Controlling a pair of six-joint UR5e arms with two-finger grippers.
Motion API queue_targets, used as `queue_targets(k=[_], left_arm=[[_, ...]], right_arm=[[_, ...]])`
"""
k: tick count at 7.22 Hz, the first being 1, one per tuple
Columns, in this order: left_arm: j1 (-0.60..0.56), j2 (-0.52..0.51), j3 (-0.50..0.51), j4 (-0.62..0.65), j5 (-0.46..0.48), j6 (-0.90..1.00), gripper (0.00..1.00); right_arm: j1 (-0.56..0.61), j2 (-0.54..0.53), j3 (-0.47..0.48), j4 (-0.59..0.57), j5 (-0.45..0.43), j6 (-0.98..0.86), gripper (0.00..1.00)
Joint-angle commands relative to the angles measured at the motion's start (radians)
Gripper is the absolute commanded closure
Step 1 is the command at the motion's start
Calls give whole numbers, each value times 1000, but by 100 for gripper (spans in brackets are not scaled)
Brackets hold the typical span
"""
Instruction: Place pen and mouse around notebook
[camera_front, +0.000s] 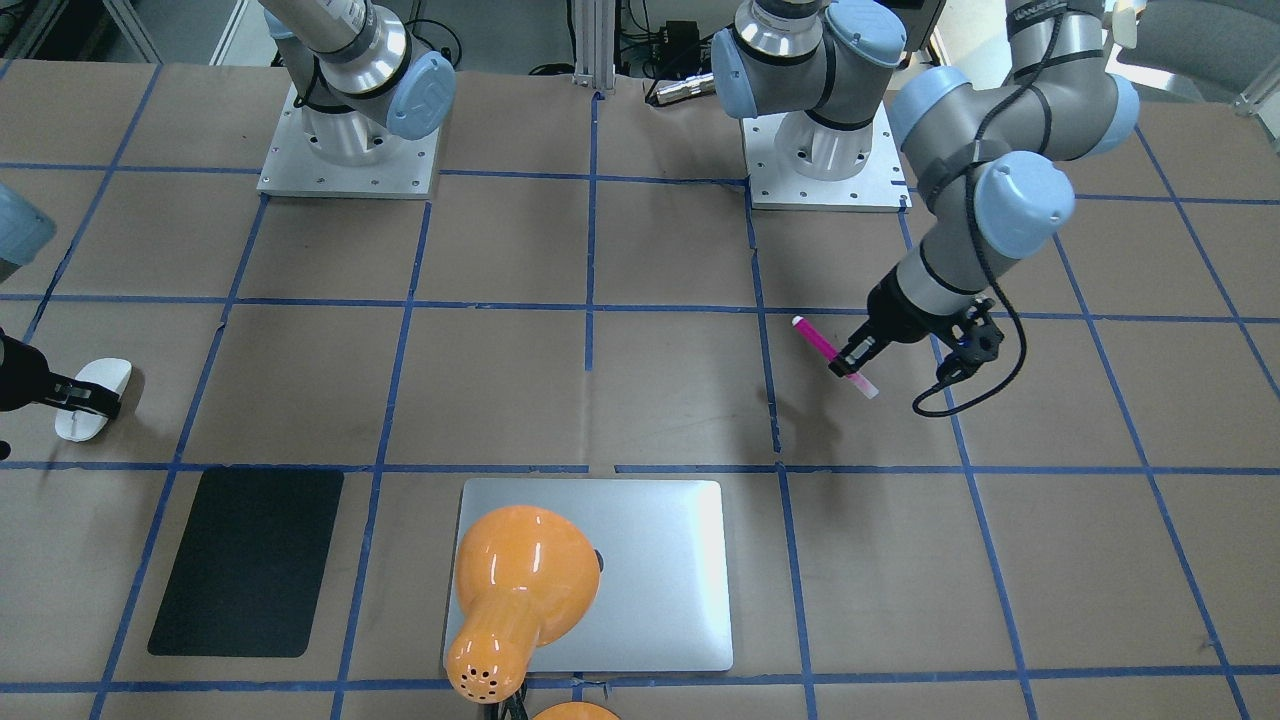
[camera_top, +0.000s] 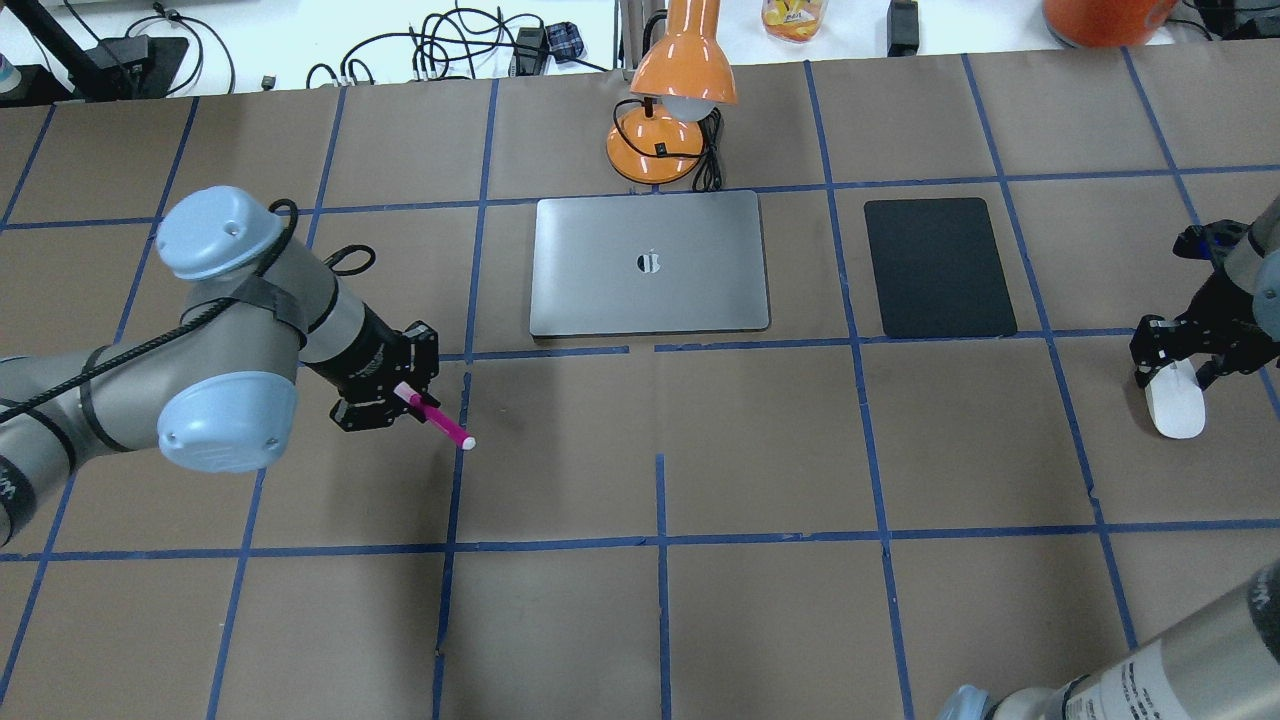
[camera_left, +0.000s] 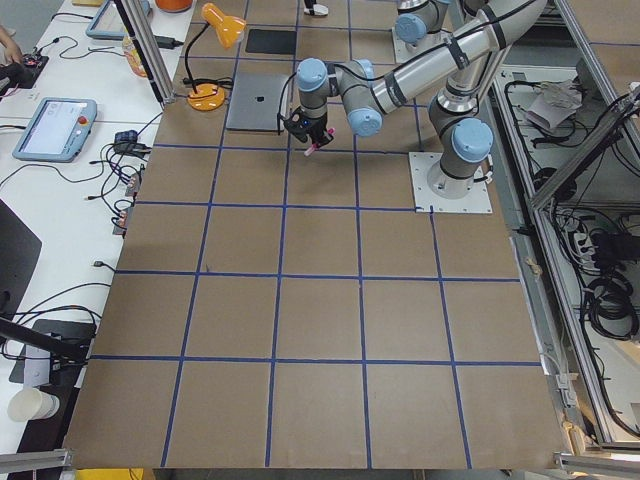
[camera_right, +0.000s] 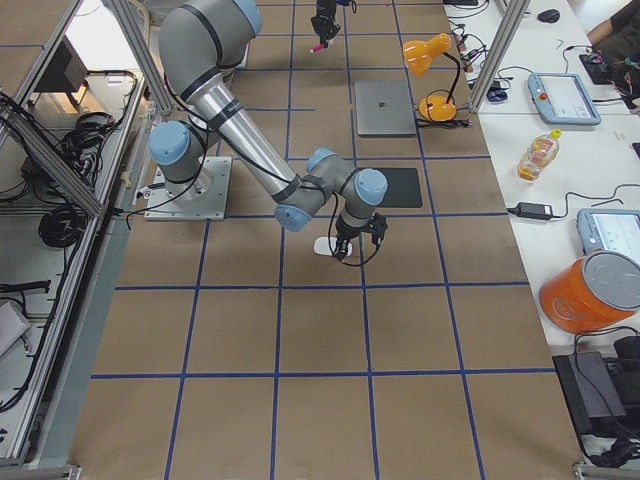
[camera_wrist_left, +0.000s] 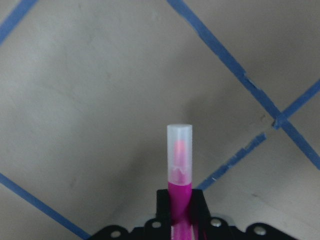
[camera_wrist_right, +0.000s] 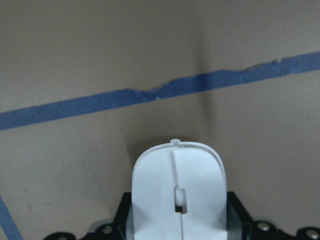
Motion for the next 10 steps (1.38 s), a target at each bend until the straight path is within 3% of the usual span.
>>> queue_targets(k=[1, 2, 3, 5, 9, 10], left_arm=[[-209, -49, 2, 99, 3, -366, 100], [-310, -66, 11, 118, 12, -510, 100], [-383, -94, 60, 150, 81, -684, 100], [-419, -195, 140, 137, 110, -847, 100], [-469, -278, 144, 155, 110, -945, 100], [-479, -284, 146, 154, 112, -944, 100]], right_arm=[[0, -10, -11, 5, 3, 5, 54], [9, -16, -16, 6, 5, 5, 54], [14, -26, -16, 7, 6, 6, 54], [82, -31, -25, -7, 17, 16, 54], [343, 31, -210, 2, 23, 236, 55], [368, 79, -267, 2, 85, 247, 54]])
